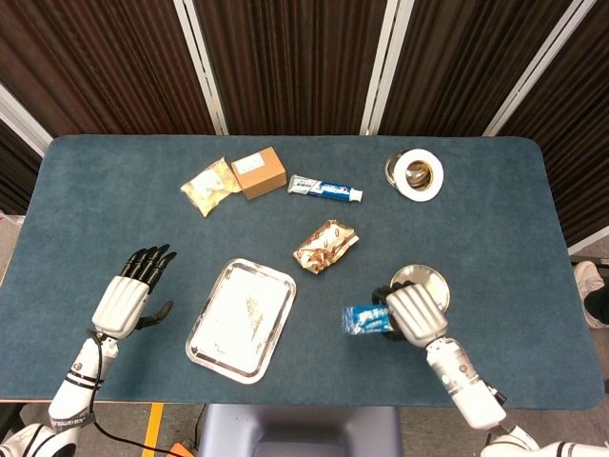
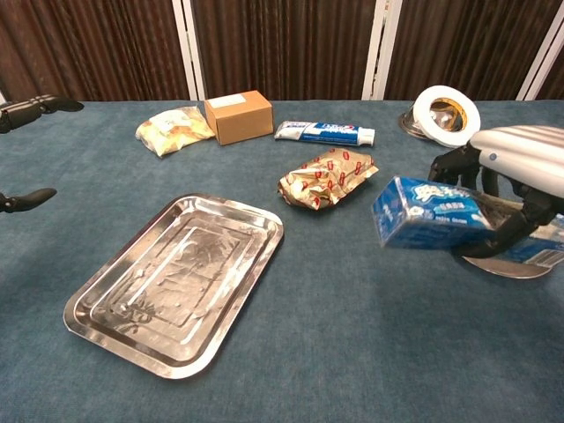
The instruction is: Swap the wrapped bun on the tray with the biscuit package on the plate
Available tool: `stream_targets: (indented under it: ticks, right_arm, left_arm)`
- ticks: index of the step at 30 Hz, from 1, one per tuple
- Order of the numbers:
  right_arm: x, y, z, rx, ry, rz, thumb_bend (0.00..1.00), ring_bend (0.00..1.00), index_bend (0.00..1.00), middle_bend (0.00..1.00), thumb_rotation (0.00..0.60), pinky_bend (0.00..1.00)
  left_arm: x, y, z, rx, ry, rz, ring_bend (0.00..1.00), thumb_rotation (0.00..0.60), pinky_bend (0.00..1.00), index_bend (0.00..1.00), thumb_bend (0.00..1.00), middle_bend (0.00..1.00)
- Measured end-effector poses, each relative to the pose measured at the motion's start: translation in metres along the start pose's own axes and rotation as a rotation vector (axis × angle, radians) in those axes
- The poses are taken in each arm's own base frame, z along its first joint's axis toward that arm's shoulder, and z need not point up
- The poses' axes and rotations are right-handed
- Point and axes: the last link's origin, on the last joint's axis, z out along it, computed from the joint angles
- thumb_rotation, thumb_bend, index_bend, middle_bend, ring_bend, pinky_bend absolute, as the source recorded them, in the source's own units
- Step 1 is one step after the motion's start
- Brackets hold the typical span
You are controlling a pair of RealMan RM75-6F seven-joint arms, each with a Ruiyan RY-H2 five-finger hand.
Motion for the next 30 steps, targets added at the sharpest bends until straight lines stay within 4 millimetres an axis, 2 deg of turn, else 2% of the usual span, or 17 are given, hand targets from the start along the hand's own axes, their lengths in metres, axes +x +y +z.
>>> stream_targets:
  ticks: [3, 5, 6, 8, 9, 10, 14, 18, 25, 27, 30]
  right_arm:
    - [-0.002, -0.018, -0.010, 0.065, -0.048, -0.028, 0.36, 0.58, 0.89, 0.64, 0.600, 0.62]
    - [-0.008, -0.024, -0.011, 0.092, -0.083, -0.068, 0.36, 0.54, 0.78, 0.61, 0.600, 0.58]
    - [-0.011, -0.027, -0.011, 0.102, -0.101, -0.086, 0.36, 0.44, 0.60, 0.51, 0.600, 0.47]
    - [-0.019, -0.031, -0.010, 0.116, -0.150, -0.111, 0.36, 0.17, 0.19, 0.21, 0.600, 0.19]
    - [-0.023, -0.032, -0.009, 0.120, -0.173, -0.113, 0.34, 0.08, 0.07, 0.10, 0.600, 0.09]
    - [-0.028, -0.033, -0.007, 0.127, -0.205, -0.112, 0.32, 0.02, 0.01, 0.02, 0.600, 0.02]
    - [-0.035, -0.037, -0.004, 0.154, -0.284, -0.081, 0.23, 0.00, 0.00, 0.00, 0.600, 0.00]
    - [-0.024, -0.026, -0.008, 0.134, -0.282, -0.049, 0.22, 0.00, 0.00, 0.00, 0.600, 0.00]
    - [0.024, 0.026, -0.022, 0.009, -0.186, -0.064, 0.22, 0.00, 0.00, 0.00, 0.600, 0.00]
    - [0.036, 0.033, -0.016, -0.010, -0.155, -0.028, 0.22, 0.00, 0.00, 0.00, 0.600, 0.00]
    - [0.051, 0.037, 0.008, -0.017, -0.112, 0.011, 0.22, 0.00, 0.00, 0.00, 0.600, 0.00]
  left_arm:
    - [0.001, -0.001, -0.002, 0.006, 0.002, -0.001, 0.00, 0.600, 0.09, 0.00, 0.36, 0.00]
    - [0.002, -0.002, -0.004, 0.009, 0.001, -0.003, 0.00, 0.600, 0.09, 0.00, 0.36, 0.00]
    - [0.002, -0.002, -0.004, 0.011, 0.001, -0.004, 0.00, 0.600, 0.09, 0.00, 0.36, 0.00]
    - [0.002, -0.003, -0.006, 0.014, 0.001, -0.008, 0.00, 0.600, 0.09, 0.00, 0.36, 0.00]
    - [0.002, -0.003, -0.007, 0.015, 0.001, -0.009, 0.00, 0.600, 0.09, 0.00, 0.36, 0.00]
    - [0.002, -0.004, -0.007, 0.016, 0.002, -0.008, 0.00, 0.600, 0.09, 0.00, 0.36, 0.00]
    - [0.004, -0.008, -0.007, 0.025, 0.002, -0.010, 0.00, 0.600, 0.09, 0.00, 0.36, 0.00]
    - [0.005, -0.012, -0.007, 0.034, 0.007, -0.004, 0.00, 0.600, 0.09, 0.00, 0.36, 0.00]
    - [0.005, -0.021, -0.010, 0.056, -0.013, 0.016, 0.00, 0.600, 0.09, 0.00, 0.36, 0.00]
    - [0.004, -0.021, -0.010, 0.055, -0.022, 0.016, 0.00, 0.600, 0.09, 0.00, 0.36, 0.00]
    - [0.004, -0.020, -0.010, 0.043, -0.016, 0.016, 0.00, 0.600, 0.09, 0.00, 0.36, 0.00]
